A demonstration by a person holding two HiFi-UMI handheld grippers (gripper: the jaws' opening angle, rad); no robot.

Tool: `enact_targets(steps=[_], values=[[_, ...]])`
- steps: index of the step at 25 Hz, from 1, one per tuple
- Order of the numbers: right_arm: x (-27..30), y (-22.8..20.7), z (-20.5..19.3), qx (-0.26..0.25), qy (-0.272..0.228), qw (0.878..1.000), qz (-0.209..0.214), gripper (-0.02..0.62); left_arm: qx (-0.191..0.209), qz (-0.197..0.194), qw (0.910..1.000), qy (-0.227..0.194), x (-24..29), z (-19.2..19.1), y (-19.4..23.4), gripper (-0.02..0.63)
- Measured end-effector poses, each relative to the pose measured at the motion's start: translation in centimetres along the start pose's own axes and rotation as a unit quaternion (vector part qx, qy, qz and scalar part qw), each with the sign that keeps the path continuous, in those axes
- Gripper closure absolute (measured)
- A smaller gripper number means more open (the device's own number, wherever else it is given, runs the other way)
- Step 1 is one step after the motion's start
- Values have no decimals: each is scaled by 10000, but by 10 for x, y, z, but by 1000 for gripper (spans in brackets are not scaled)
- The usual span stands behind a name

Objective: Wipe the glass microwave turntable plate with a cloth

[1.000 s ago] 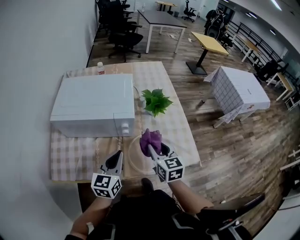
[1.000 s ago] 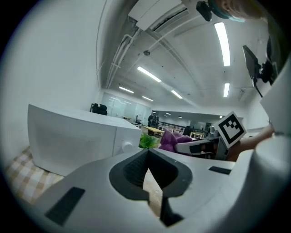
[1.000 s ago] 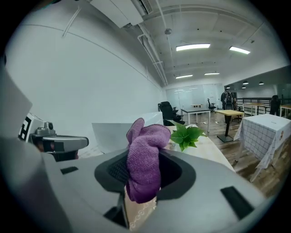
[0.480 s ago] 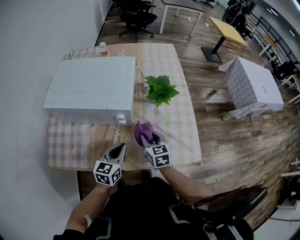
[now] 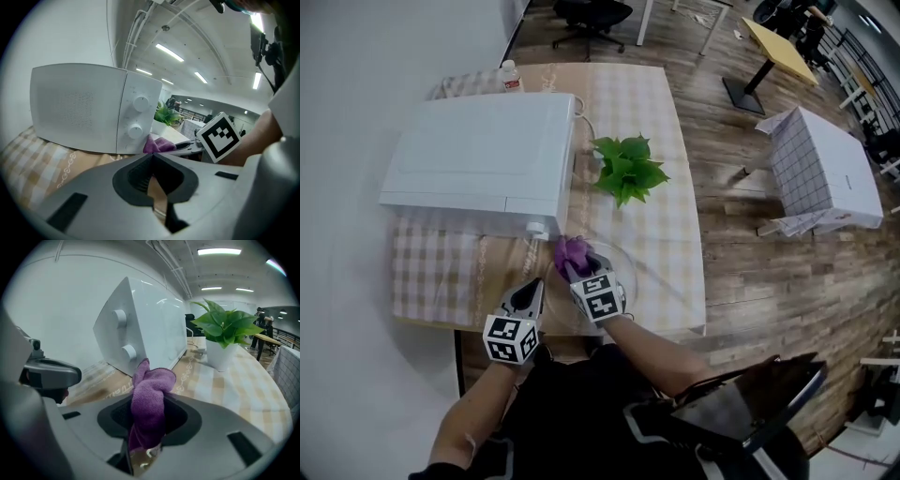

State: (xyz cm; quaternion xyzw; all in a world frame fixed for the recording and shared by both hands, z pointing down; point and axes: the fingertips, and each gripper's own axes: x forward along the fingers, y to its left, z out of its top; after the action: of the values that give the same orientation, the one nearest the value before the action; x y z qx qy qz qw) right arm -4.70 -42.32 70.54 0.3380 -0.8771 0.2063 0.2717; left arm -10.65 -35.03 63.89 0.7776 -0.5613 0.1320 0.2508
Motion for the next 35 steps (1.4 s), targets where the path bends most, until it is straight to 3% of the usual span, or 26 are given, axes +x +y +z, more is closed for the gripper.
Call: enact_targets(steps=[5,11,17,29,35], values=[[11,-6,-6,-1,187,9998,120,451,-114,153,9998,76,4,-2,1,601],[7,-24,-9,82,268,9996,49,451,-709,403,9960,359,8,-11,6,601],[-10,-47,-14,149,261,9991,-302,451,-206,165,9990,370,5,-8,-4,601],[-53,-94,-36,108,276,9944,-1018,449,137,37,9986,501,-2,-18,-4,601],[-78,-111,-44,390,335,9879,-1462,449,56,-190,9990,408,-9,-15,-9,601]])
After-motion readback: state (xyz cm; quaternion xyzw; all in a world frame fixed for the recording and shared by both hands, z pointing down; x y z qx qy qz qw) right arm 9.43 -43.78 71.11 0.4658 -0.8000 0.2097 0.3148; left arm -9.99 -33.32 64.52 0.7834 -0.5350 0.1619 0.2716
